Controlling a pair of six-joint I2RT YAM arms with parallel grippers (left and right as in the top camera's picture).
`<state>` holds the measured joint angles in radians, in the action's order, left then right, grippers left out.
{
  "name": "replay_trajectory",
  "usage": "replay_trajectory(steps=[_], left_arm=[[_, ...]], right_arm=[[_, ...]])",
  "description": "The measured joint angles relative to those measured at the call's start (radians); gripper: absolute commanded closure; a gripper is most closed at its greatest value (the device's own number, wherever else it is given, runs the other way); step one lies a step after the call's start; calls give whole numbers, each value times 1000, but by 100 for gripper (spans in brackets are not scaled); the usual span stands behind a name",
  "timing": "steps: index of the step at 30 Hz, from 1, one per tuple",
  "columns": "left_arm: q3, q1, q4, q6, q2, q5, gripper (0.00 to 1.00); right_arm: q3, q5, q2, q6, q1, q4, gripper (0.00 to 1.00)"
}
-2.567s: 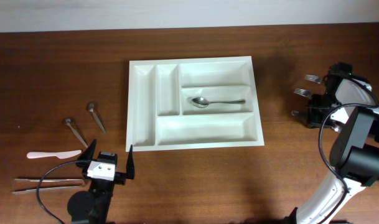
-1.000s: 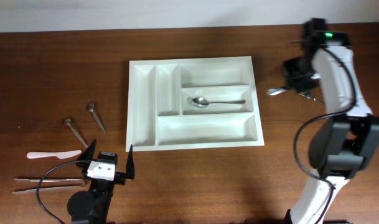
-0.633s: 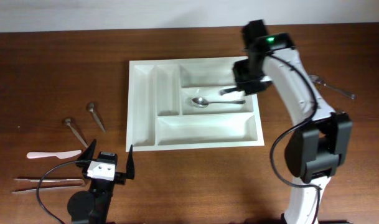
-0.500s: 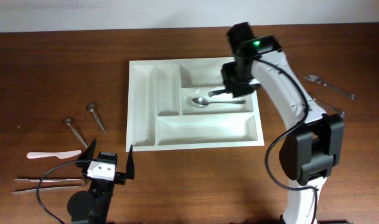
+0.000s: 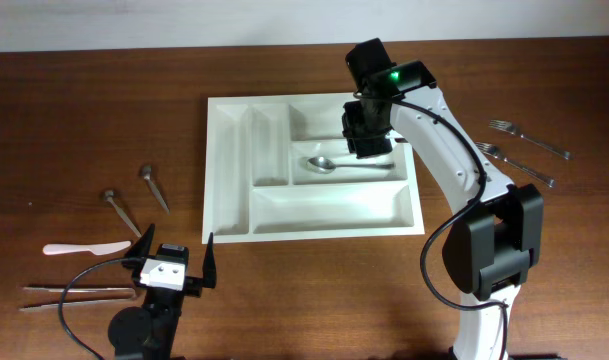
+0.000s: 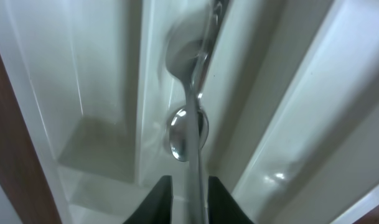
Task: Pack container
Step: 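Place the second spoon in the middle compartment beside the first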
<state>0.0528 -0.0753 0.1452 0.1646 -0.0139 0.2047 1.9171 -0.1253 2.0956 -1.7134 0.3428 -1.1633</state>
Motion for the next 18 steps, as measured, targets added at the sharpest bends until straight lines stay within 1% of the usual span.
replay_trajectory(steps=[2,6,8,9,11,13,15,16,18], left_arm=[[0,0,0,0,0,0,1],[0,0,0,0,0,0,1],[0,0,0,0,0,0,1],[0,0,0,0,0,0,1],[0,0,0,0,0,0,1],[0,0,0,0,0,0,1],[0,0,0,0,0,0,1],[0,0,0,0,0,0,1],[0,0,0,0,0,0,1]], right_arm=[[0,5,0,1,0,1,65],[0,31,0,26,-6,0,49],[0,45,0,44,-13,-7,37],[0,51,0,50,-19,-13,28],[0,61,0,69,-42,-18,19],[0,72,0,100,-79,-18,12],[0,80,0,132,-125,-19,3],[0,87,0,154,-153,-19,1],[0,107,0,214,-217,-19,1]])
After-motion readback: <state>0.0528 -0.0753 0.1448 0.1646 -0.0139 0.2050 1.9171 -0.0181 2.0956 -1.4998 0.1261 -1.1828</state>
